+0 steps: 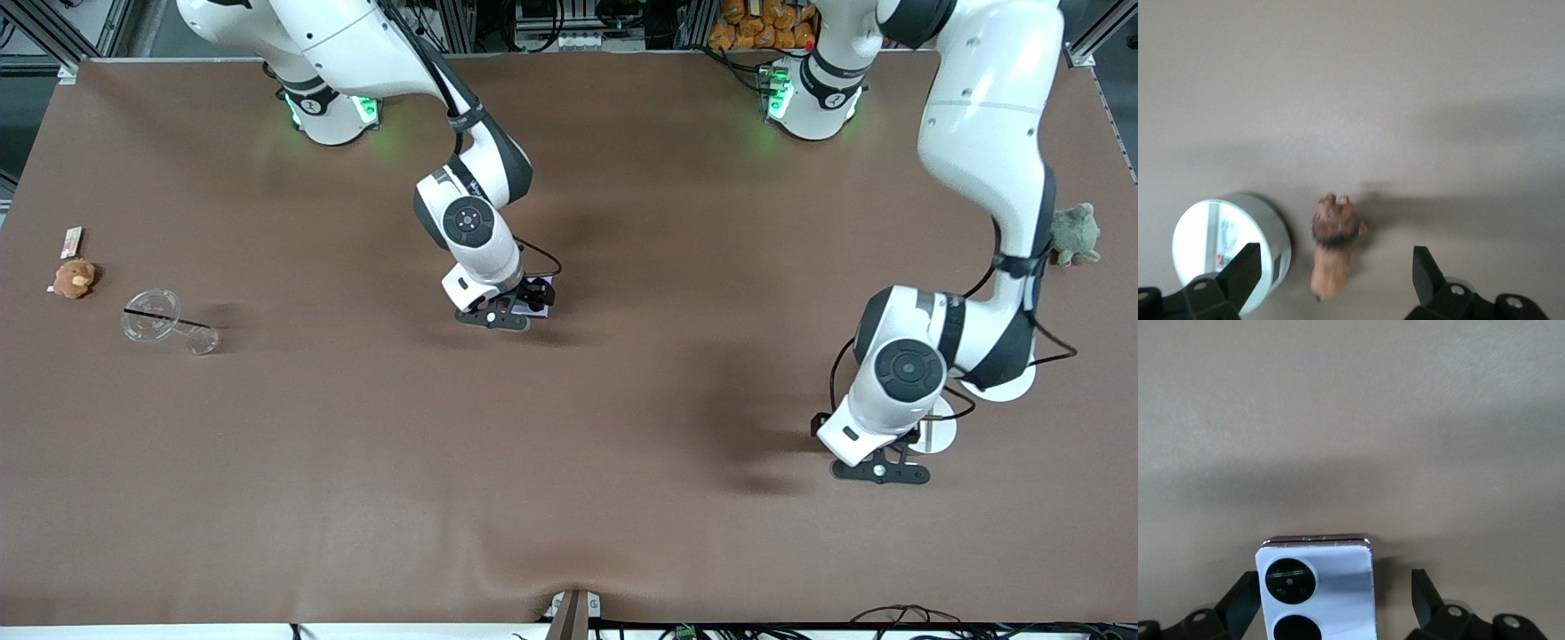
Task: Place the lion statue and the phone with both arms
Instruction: 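Release the lion with the left gripper while the right gripper lifts the phone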
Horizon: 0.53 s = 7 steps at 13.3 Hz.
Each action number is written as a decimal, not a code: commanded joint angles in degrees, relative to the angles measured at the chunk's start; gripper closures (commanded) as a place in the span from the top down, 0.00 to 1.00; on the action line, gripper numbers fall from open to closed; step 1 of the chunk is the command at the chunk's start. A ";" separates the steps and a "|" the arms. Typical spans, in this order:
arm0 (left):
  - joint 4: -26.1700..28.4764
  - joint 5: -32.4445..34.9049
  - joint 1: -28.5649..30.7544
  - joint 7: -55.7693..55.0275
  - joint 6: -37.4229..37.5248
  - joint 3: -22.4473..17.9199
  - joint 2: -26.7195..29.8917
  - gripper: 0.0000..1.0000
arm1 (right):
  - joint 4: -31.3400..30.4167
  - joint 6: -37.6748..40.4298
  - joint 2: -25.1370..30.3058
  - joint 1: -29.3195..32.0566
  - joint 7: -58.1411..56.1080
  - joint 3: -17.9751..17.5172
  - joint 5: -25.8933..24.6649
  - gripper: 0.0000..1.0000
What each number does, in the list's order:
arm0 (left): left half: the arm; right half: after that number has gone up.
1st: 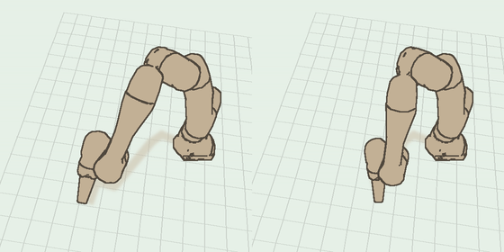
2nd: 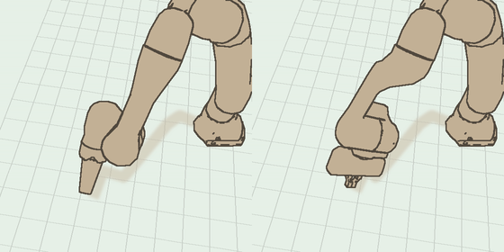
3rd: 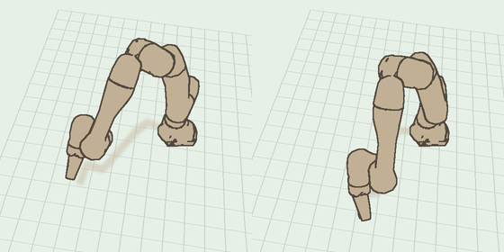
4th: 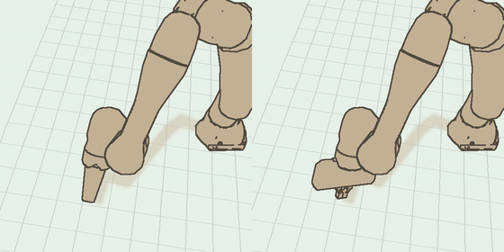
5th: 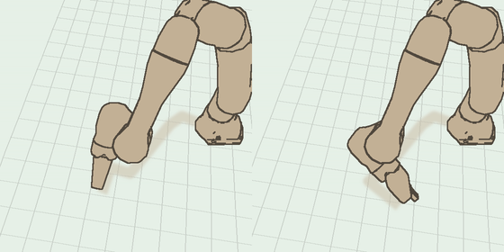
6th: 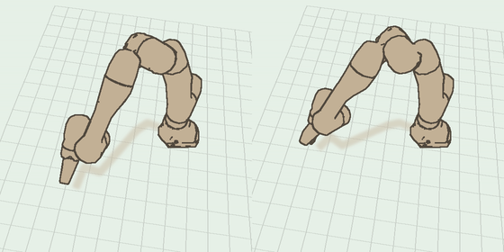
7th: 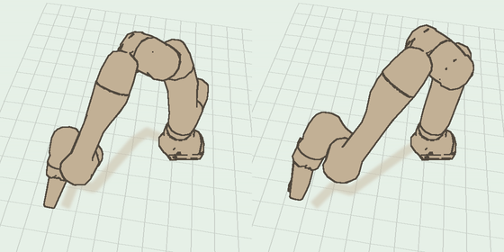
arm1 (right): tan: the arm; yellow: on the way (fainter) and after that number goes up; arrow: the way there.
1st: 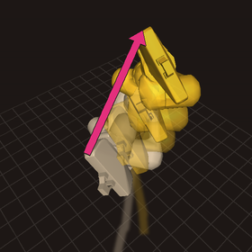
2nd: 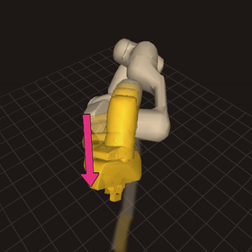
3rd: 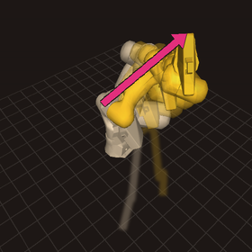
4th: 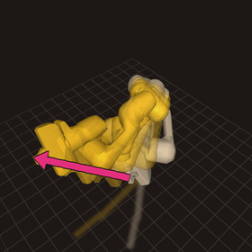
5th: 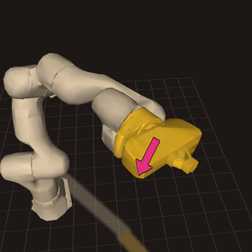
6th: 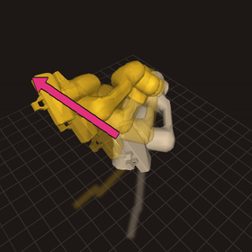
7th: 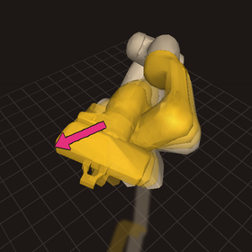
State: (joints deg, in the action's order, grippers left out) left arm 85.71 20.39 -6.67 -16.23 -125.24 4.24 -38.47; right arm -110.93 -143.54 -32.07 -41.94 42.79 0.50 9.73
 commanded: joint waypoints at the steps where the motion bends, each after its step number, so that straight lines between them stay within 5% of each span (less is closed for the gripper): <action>1: 1.74 -6.47 0.52 0.33 7.00 0.85 8.74 1.00 | -0.69 -1.91 -0.54 -1.64 1.86 0.47 0.47 1.00; 7: 6.12 -15.64 1.30 1.91 19.94 0.68 26.05 1.00 | -0.69 -3.50 -1.85 -2.70 3.09 0.55 0.47 1.00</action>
State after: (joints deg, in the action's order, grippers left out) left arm 86.43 7.17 -6.58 -15.66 -105.85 4.64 -19.12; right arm -111.14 -145.92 -33.80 -43.71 44.77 0.50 9.73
